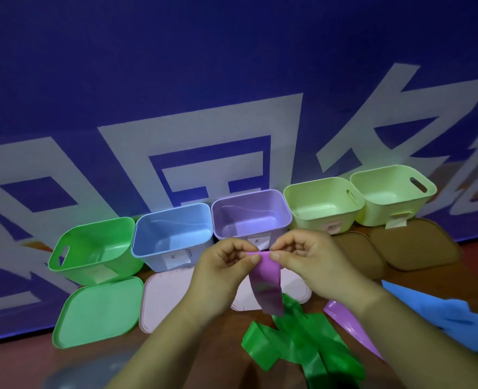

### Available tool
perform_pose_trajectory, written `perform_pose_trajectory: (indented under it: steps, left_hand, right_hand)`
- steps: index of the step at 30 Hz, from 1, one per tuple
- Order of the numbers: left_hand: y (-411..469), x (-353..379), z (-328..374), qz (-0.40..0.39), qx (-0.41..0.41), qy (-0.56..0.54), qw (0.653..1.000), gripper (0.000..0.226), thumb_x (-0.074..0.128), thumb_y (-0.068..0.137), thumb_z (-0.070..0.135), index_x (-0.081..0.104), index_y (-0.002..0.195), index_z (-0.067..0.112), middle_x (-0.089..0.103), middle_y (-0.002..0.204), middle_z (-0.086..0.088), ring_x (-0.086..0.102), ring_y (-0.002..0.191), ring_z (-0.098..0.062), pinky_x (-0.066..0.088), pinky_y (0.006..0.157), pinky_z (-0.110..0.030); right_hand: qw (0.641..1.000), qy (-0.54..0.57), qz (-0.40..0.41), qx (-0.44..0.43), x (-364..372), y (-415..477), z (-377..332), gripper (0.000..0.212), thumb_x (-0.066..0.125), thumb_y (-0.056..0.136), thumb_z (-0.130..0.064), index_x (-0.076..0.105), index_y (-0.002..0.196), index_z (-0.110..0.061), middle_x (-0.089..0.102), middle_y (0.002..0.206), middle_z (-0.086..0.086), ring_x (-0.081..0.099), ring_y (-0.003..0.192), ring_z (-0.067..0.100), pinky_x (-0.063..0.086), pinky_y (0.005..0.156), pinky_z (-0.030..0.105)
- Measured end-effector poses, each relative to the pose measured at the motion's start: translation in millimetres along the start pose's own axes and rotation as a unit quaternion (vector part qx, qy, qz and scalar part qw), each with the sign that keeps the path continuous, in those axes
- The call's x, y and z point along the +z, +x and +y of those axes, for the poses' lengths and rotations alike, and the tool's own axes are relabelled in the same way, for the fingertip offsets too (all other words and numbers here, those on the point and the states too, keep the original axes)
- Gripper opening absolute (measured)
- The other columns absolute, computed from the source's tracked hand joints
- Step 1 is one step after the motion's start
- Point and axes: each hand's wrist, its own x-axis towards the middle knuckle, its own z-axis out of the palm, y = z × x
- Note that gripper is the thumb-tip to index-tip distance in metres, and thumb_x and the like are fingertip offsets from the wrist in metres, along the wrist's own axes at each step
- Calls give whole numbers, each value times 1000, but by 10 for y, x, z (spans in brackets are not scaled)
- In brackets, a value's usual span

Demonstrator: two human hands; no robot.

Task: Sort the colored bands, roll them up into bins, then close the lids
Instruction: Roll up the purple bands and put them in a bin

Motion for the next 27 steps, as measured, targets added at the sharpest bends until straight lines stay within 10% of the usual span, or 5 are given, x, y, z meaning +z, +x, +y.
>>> perform_pose_trajectory:
  steps: [8,12,17,27]
  left_hand:
    - [252,337,-397,-22,-61,36,997,12,72,85,2,72,81,12,69,71,1,61,69,-7,48,69,-18]
    - [397,544,-610,-38,-97,38,994,10,70,85,-4,70,82,5,67,68,3,60,66,-4,48,65,-15]
    - [545,785,-846,-54,-126,63,989,13,68,85,-7,69,80,5,69,68,5,61,66,-4,48,66,-16]
    - [613,975,-1109,-29,-182,58,981,14,65,88,-7,68,82,5,69,73,-6,64,70,-12,53,70,-23]
  right_hand:
    - [992,-26,36,121,-658,71,752,25,73,80,7,70,79,-17,65,71,2,56,62,6,48,64,17]
    - [971,-153,-5,186,-1089,18,1357,18,77,81,-7,72,85,-23,71,76,-5,66,72,8,53,75,30]
    - [929,-297,-76,208,-1396,-14,1865,22,73,84,-10,72,104,-18,71,96,-5,65,86,6,44,68,4]
    - [876,-413,-191,162,-1373,70,2406,23,67,85,-24,73,107,-26,55,112,-10,56,101,10,46,92,24]
